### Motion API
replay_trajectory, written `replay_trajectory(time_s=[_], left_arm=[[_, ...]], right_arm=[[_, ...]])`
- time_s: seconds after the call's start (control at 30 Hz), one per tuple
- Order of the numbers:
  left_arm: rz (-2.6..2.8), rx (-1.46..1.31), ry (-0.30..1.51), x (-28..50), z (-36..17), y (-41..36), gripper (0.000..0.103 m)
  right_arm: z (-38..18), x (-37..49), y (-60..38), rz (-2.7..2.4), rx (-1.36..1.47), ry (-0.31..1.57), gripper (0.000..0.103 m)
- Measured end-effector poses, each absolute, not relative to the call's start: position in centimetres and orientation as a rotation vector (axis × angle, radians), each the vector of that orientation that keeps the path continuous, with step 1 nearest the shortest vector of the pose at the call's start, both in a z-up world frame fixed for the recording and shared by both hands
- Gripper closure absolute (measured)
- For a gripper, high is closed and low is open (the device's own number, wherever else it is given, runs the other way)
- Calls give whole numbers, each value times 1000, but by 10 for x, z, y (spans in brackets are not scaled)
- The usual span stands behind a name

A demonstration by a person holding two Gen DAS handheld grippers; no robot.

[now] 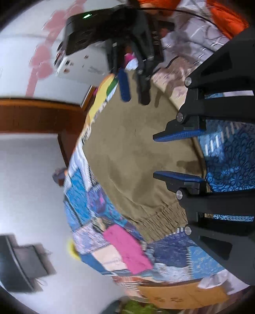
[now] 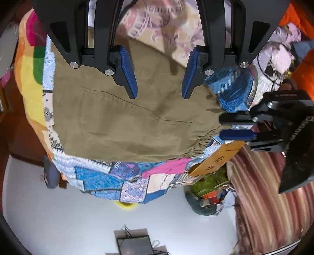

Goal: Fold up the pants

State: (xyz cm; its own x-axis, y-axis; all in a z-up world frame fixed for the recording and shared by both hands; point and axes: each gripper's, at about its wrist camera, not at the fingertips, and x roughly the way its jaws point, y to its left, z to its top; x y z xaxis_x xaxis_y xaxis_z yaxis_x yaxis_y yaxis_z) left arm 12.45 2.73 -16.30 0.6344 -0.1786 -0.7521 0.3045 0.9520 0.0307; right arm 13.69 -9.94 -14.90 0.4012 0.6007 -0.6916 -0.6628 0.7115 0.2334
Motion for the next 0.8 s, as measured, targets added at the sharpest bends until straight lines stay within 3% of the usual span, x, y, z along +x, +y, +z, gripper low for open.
replay_trajectory(time_s=[0.2, 0.53, 0.8], left_arm=[[-160, 68, 952, 142, -206, 57, 72], [-144, 49, 903, 115, -207, 67, 72], [-114, -1, 909, 113, -207, 79, 63]], right_arm=[[-183, 146, -106, 770, -65, 931, 60], [-197, 141, -175, 590, -53, 965, 62], [-204, 136, -198, 544, -28, 991, 60]])
